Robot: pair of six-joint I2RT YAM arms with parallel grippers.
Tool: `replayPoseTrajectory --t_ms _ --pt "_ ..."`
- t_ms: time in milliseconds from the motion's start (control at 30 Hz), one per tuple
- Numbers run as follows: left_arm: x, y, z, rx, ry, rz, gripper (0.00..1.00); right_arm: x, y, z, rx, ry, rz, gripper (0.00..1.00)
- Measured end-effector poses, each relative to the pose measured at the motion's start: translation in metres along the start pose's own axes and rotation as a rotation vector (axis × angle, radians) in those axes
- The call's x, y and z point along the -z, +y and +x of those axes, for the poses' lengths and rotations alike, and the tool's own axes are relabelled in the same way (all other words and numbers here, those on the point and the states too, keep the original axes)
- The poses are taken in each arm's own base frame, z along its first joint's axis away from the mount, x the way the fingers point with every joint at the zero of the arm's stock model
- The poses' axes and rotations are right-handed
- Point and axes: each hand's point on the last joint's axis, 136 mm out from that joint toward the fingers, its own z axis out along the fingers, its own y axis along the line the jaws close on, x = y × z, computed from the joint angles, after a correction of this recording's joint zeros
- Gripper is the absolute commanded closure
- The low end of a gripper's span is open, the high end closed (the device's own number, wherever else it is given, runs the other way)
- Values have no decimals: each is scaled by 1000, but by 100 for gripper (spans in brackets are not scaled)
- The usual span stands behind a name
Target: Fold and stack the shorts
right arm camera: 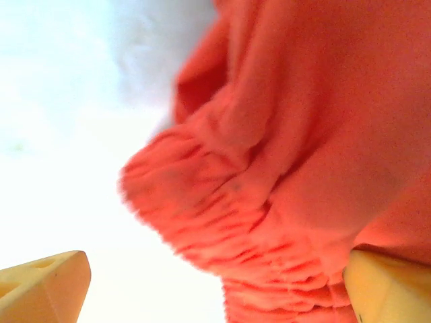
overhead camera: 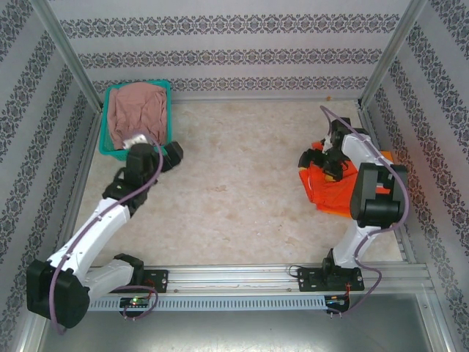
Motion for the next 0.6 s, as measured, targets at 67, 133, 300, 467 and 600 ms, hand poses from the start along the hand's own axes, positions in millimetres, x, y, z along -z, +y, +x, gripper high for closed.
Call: replayPoseTrajectory --t_ms 67,133,300,467,600 --pt "9 2 -43 0 -68 -28 0 24 15 -6 27 -83 -39 3" --pt "14 5 -81 1 -123 -58 0 52 34 -9 70 -185 -86 3" --pt "-11 33 -131 17 -127 -153 0 117 83 2 193 -403 -214 2" --pt "-77 72 -131 44 3 -254 0 145 105 10 262 -496 -266 2" --pt "-128 109 -119 72 107 -343 1 154 117 22 312 -532 -281 3"
